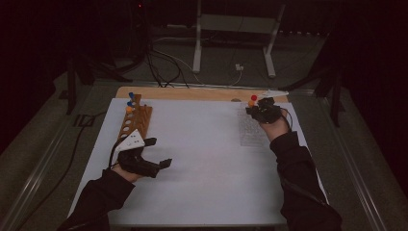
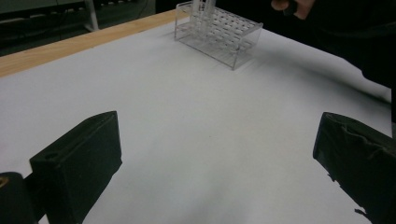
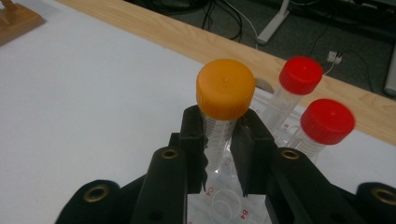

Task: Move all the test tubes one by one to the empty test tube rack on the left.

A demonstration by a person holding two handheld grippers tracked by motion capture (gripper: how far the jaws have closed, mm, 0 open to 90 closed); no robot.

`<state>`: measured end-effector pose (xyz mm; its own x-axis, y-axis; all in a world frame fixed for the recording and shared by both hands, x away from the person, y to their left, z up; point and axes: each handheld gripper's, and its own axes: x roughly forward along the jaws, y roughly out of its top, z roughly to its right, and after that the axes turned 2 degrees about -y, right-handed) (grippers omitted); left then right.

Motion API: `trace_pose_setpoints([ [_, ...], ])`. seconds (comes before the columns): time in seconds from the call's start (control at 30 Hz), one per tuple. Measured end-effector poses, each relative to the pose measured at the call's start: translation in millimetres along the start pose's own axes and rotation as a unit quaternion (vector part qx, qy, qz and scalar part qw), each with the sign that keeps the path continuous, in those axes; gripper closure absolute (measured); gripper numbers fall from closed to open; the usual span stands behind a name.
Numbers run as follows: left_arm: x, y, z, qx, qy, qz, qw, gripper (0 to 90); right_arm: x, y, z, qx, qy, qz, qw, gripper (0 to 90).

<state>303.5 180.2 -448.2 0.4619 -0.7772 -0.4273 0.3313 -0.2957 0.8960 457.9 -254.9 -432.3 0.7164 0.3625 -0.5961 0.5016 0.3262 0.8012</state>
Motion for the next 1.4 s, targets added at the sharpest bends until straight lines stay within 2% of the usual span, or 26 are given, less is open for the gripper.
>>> trace_pose_setpoints([
  [0.33,1.2,0.6,0.8,0.003,0.0,-0.006,1.0,2.0,-18.6,11.2,-3.6,-0.014,-0.005,0.017,0.9997,74.9],
  [0.5,1.9,1.6,1.3,0.003,-0.002,-0.007,1.0,2.0,-26.6,16.6,-8.2,-0.017,0.006,0.027,0.9995,74.9],
  [0.73,3.8,3.3,3.4,0.006,-0.006,-0.01,0.9999,2.1,-32.2,16.6,-26.8,-0.035,0.032,0.032,0.9984,74.9],
  [1.03,8.5,4.8,6.5,0.006,-0.02,-0.019,0.9996,2.1,-36.9,4.9,-50.6,-0.057,0.064,0.027,0.996,74.9],
  [1.27,16.3,5.4,9.6,0.012,-0.026,-0.033,0.999,2.1,-44.5,-7.8,-69.2,-0.082,0.084,0.023,0.9928,74.9],
  [1.4,19.0,7.9,12.0,0.016,-0.038,-0.035,0.9985,2.1,-50.1,-15.3,-82.1,-0.091,0.101,0.023,0.9905,74.9],
])
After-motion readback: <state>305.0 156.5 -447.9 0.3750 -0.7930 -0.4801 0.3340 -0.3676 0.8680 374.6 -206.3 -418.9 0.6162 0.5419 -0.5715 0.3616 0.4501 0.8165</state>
